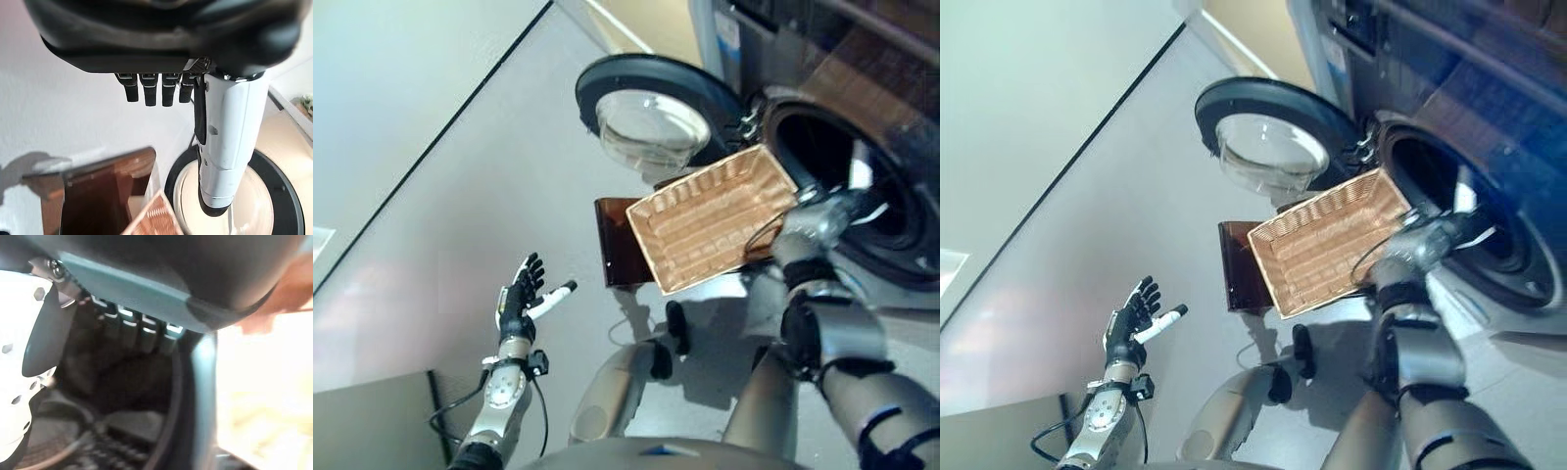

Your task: Pick up the clothes and place them into the washing machine

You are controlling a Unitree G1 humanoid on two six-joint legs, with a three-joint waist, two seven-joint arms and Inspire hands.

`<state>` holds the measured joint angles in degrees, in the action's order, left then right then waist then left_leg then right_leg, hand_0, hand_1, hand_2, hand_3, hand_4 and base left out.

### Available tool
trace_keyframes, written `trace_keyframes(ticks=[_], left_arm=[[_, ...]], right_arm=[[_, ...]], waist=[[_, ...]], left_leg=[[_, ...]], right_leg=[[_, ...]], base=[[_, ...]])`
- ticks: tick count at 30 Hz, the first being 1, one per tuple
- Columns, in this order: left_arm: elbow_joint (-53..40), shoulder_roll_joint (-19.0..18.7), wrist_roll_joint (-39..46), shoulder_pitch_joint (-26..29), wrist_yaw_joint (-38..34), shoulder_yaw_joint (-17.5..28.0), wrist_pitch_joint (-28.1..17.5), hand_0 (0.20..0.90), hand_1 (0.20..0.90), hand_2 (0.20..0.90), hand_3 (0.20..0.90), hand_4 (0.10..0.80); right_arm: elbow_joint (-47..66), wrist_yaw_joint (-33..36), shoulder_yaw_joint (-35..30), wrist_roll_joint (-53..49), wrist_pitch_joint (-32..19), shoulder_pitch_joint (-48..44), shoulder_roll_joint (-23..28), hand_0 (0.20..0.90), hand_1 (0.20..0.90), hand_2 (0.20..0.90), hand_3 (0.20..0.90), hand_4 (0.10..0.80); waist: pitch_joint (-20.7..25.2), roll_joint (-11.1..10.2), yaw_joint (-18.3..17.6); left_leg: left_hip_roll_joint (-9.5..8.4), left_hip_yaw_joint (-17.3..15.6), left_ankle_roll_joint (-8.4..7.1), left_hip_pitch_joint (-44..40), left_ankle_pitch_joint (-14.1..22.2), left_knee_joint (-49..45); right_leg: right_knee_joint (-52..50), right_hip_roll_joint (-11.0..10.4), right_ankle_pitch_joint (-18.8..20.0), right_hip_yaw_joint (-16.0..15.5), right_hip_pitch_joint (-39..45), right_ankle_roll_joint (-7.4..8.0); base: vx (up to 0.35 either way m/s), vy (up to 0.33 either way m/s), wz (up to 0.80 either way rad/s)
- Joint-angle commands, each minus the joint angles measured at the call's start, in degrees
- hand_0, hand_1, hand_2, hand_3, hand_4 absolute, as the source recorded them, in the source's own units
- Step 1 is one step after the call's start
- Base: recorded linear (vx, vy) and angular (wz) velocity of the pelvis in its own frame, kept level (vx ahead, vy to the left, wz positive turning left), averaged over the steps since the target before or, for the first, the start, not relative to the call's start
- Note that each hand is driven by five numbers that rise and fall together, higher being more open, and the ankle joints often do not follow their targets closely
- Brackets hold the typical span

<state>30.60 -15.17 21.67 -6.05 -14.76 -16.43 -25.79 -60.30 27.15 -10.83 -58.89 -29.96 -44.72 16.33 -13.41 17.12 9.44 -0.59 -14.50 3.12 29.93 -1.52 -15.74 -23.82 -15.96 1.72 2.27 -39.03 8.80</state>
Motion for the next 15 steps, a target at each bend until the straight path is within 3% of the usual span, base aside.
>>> trace_keyframes(ticks=[1,5,7,8,9,10,12,14,15], left_arm=[[2.4,-0.6,-1.5,1.0,-1.5,2.5,-1.5,0.900,0.900,0.900,0.900,0.800],[9.2,1.0,-1.4,1.5,-0.4,1.6,0.4,0.900,0.900,0.900,0.900,0.800],[10.6,1.1,-1.7,1.4,-0.2,1.4,0.6,0.900,0.900,0.900,0.900,0.800],[14.4,1.9,-1.9,1.5,-0.3,1.8,1.3,0.900,0.900,0.900,0.900,0.800],[14.5,1.9,-1.9,1.4,-0.3,1.7,1.3,0.900,0.900,0.900,0.900,0.800],[18.4,2.9,-1.3,2.0,-0.3,2.7,1.7,0.900,0.900,0.900,0.900,0.800],[20.0,3.2,-0.3,2.2,0.3,3.2,2.0,0.900,0.900,0.900,0.900,0.800],[24.7,3.2,0.6,2.4,2.8,4.5,3.1,0.900,0.900,0.900,0.900,0.800],[24.7,3.2,0.6,2.4,2.8,4.5,3.1,0.900,0.900,0.900,0.900,0.800]], right_arm=[[9.5,-4.7,6.2,3.5,-2.0,3.4,0.7,0.900,0.900,0.900,0.900,0.800],[16.3,-7.1,8.1,3.1,-1.6,13.3,-5.2,0.900,0.900,0.900,0.900,0.800],[17.2,-7.6,8.3,3.0,-1.4,15.2,-6.0,0.900,0.900,0.900,0.900,0.800],[18.9,-8.8,8.9,3.3,-0.3,19.8,-7.3,0.900,0.900,0.900,0.900,0.800],[19.0,-8.7,8.9,3.4,-0.3,19.9,-7.3,0.900,0.900,0.900,0.900,0.800],[18.9,-9.9,9.4,4.8,1.7,23.4,-6.9,0.900,0.900,0.900,0.900,0.800],[19.5,-10.3,10.1,5.8,2.6,25.4,-6.8,0.900,0.900,0.900,0.900,0.800],[20.0,-12.2,11.5,12.4,7.1,31.8,-3.8,0.900,0.900,0.900,0.900,0.800],[20.0,-12.2,11.5,12.4,7.1,31.8,-3.8,0.900,0.900,0.900,0.900,0.800]], waist=[[3.0,0.2,0.4],[3.5,-3.8,-1.7],[3.7,-4.6,-2.3],[4.7,-6.3,-3.2],[4.6,-6.3,-3.3],[5.7,-8.2,-4.0],[6.4,-9.1,-4.2],[8.2,-11.6,-5.8],[8.2,-11.6,-5.8]], left_leg=[[0.13,1.8,-4.22,3.8,1.0,1.5],[1.26,2.0,-4.60,-0.6,1.1,2.3],[1.38,2.2,-4.78,-1.9,0.9,2.8],[1.68,2.2,-5.14,-4.2,0.8,3.9],[1.66,2.2,-5.14,-4.4,0.7,4.0],[2.28,2.1,-5.52,-6.9,0.6,5.1],[2.52,1.9,-5.66,-8.3,0.1,6.0],[3.14,1.7,-6.04,-12.6,-0.1,8.1],[3.14,1.7,-6.05,-12.5,-0.2,8.1]], right_leg=[[1.1,2.6,-4.1,-2.1,2.4,-4.37],[4.2,3.3,-3.5,-2.9,7.8,-3.98],[5.5,3.4,-3.3,-3.3,9.6,-3.82],[7.7,3.7,-2.8,-3.6,12.1,-3.47],[7.9,3.7,-2.8,-3.6,12.4,-3.46],[9.9,4.0,-2.3,-3.9,15.1,-3.15],[11.2,4.2,-1.6,-4.1,16.4,-3.15],[13.8,4.7,-1.1,-4.6,20.3,-2.91],[13.8,4.7,-1.1,-4.6,20.3,-2.91]], base=[[0.031,-0.034,-0.10],[0.065,-0.070,-0.10],[0.082,-0.068,-0.04],[0.056,-0.049,-0.11],[0.099,-0.129,-0.12],[0.079,-0.114,-0.12],[0.064,-0.097,-0.12],[0.095,-0.120,-0.09],[0.106,-0.113,-0.15]])
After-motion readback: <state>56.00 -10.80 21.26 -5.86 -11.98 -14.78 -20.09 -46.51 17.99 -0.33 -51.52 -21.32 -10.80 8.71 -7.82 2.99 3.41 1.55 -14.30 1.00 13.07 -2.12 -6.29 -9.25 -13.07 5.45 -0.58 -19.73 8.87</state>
